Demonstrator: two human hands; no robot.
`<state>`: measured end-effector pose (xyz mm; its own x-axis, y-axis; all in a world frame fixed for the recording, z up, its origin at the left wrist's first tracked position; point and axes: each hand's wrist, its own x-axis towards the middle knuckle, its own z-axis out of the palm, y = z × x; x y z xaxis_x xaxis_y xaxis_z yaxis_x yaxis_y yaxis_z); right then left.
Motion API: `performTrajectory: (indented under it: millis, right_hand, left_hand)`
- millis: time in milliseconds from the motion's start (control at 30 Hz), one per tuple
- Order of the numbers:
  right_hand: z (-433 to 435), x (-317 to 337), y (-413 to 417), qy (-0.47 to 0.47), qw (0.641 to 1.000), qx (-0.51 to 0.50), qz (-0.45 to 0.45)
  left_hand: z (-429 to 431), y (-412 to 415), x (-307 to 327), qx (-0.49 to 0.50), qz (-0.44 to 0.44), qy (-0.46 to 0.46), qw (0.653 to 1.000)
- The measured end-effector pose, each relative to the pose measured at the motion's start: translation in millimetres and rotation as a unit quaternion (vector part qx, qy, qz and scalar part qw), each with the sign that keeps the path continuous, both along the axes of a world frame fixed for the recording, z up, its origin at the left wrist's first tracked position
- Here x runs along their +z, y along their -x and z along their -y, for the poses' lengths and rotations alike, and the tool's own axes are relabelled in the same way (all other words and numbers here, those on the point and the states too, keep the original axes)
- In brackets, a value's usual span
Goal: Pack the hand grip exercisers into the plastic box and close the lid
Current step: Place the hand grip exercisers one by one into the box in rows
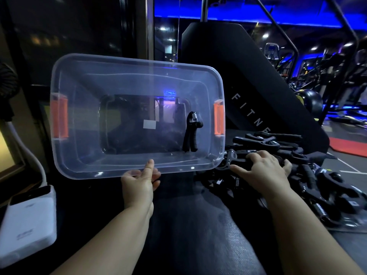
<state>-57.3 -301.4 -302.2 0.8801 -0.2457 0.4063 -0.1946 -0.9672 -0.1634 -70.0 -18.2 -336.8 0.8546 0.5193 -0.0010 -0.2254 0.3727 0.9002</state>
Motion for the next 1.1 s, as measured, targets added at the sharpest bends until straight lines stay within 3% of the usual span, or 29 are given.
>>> performTrajectory:
  millis: [533,833,1100]
  right_hand:
    - [-10,0,14,0.104,0.984,0.115,-0.084]
    - [-19,7,20,0.072,0.978,0.175,-0.085]
    - [-26,12,30,0.125,0.971,0.191,-0.067]
  left_hand:
    - [1,2,2,0.008,0.006,0.015,1.000]
    - [1,2,2,0.005,0.005,0.013,1.000]
    - [1,1,1,0.005,0.003,0.013,1.000]
